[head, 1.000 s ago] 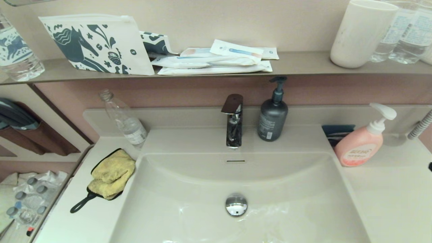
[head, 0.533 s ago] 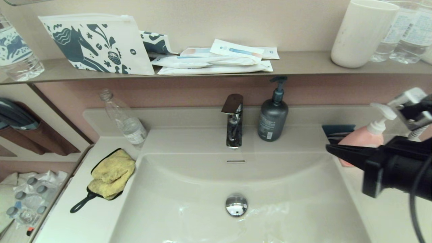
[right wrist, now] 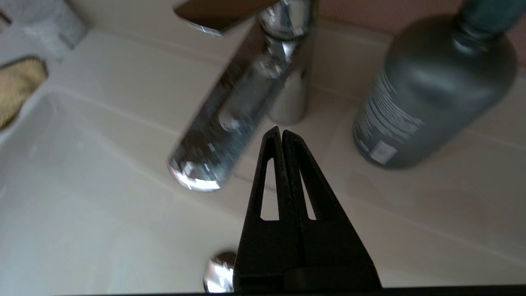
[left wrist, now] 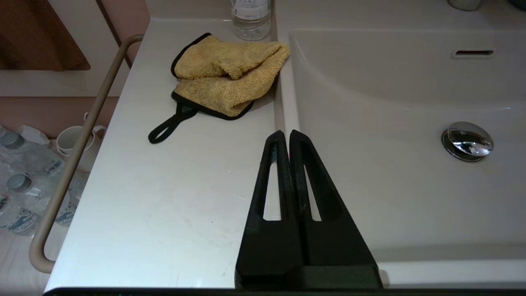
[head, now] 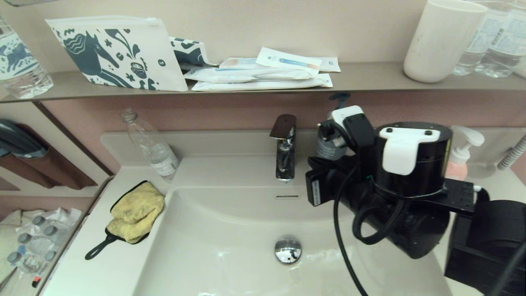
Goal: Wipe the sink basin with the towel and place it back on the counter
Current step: Turn on the faucet
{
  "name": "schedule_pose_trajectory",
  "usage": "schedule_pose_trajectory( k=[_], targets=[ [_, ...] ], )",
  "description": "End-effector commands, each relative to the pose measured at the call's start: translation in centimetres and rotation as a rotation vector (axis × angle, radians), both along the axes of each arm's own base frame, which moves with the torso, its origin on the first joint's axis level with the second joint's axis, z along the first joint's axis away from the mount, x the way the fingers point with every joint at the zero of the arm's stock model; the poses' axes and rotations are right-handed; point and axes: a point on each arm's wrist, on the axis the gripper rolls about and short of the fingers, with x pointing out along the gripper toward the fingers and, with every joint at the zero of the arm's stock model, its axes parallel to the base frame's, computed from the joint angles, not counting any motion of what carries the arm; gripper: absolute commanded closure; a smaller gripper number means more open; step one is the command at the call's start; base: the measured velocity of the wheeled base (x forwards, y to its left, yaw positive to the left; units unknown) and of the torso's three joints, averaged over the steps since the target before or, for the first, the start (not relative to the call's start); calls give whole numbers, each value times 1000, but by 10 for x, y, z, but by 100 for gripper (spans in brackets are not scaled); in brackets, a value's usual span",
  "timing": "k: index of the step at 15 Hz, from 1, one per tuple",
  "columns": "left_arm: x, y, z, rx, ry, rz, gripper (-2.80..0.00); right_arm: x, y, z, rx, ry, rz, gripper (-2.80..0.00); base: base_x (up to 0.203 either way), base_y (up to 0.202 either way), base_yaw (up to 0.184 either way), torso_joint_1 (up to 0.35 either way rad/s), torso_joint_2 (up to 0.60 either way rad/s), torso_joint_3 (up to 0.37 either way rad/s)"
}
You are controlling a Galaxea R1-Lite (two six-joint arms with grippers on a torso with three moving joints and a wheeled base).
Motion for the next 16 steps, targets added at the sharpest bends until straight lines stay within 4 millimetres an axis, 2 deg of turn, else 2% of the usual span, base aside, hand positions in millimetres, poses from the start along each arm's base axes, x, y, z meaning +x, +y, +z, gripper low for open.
schedule_pose_trajectory(
  k=[1,9,16],
  targets=[
    [0,0,0,0,0,0,0,6,27,-19,-22,1,-26,0,0,0,0,0,0,0],
    [0,0,0,0,0,0,0,21,59,-13,15,-42,-12,0,0,0,0,0,0,0],
    [0,0,0,0,0,0,0,36,77,-12,14,-163,-13,0,0,0,0,0,0,0]
  ],
)
